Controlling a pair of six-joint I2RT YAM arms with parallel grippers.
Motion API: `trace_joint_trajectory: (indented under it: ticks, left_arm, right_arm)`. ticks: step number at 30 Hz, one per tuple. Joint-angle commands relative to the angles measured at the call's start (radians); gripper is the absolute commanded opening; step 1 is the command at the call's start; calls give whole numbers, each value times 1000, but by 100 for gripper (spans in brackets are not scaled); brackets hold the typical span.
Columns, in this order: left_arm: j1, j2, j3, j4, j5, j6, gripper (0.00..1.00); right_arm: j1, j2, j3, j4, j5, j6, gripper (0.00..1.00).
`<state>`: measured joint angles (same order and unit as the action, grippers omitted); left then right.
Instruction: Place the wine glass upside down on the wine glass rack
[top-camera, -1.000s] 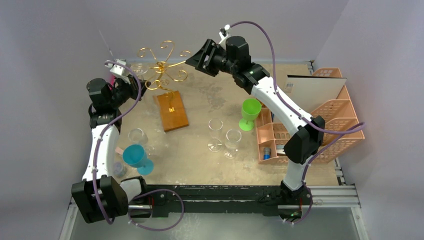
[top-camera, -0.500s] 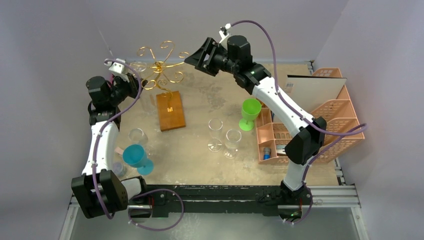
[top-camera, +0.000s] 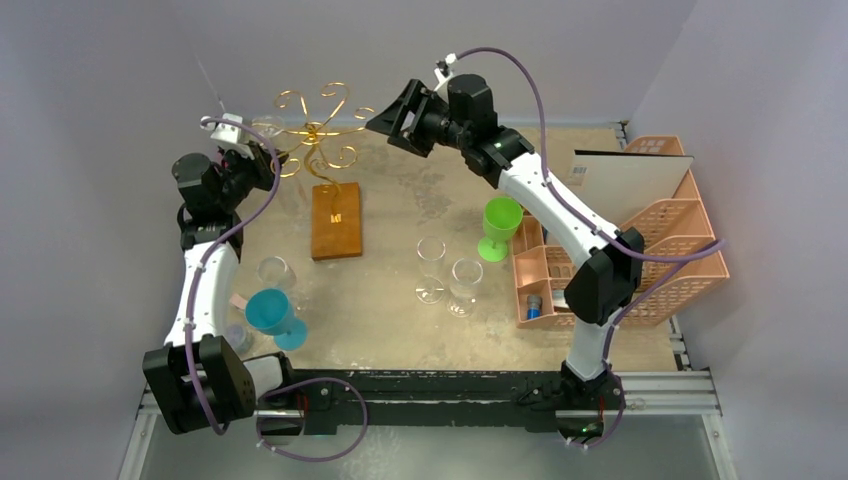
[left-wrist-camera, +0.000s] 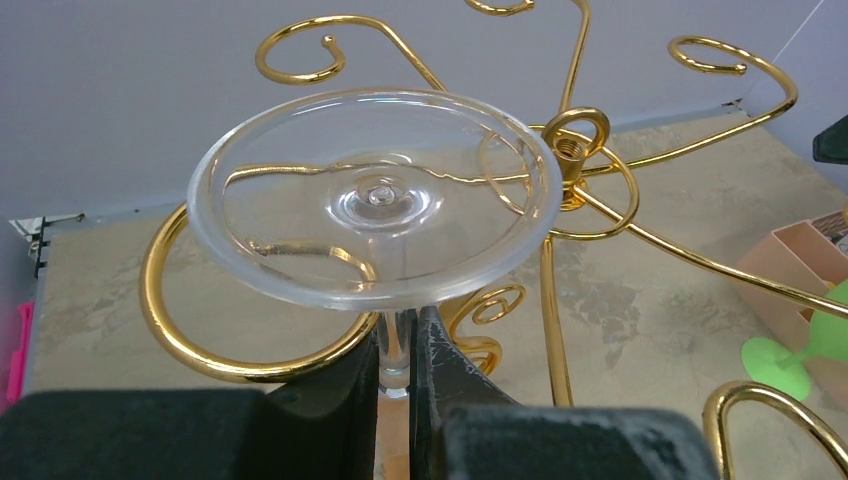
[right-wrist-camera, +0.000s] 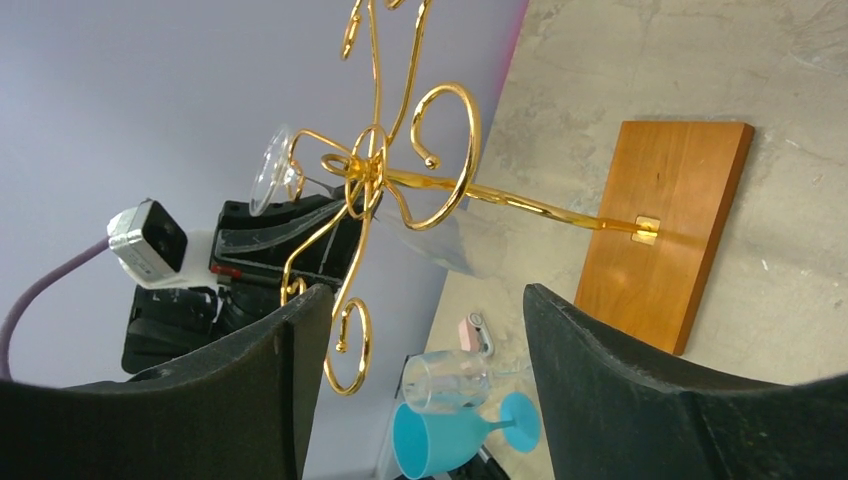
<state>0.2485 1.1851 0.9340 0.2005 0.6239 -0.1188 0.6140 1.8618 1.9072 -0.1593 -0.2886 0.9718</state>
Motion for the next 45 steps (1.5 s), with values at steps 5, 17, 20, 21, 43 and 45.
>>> trace_joint_trajectory:
  ticks: [5,17,20,21,43,45]
  left_arm:
    - [8,-6,-42,112,-47,-44,0]
    - [26,-21,-68,145,-74,-84,0]
    - [39,-19,-71,158,-66,-102,0]
    - [42,-17,-72,160,-64,-105,0]
    - [88,-83,-157,257,48,-111,0]
    - [87,-97,-161,232,76,-78,0]
  right_arm:
    - [-5,45,93,67,-49,57,74]
    - [-5,226,295,9,-71,147,44]
    - [-4,235,300,-13,-66,149,34]
    - [-5,237,300,-24,-63,148,32]
    - [-7,238,323,-105,-44,127,31]
    - [-11,242,342,-110,-56,130,36]
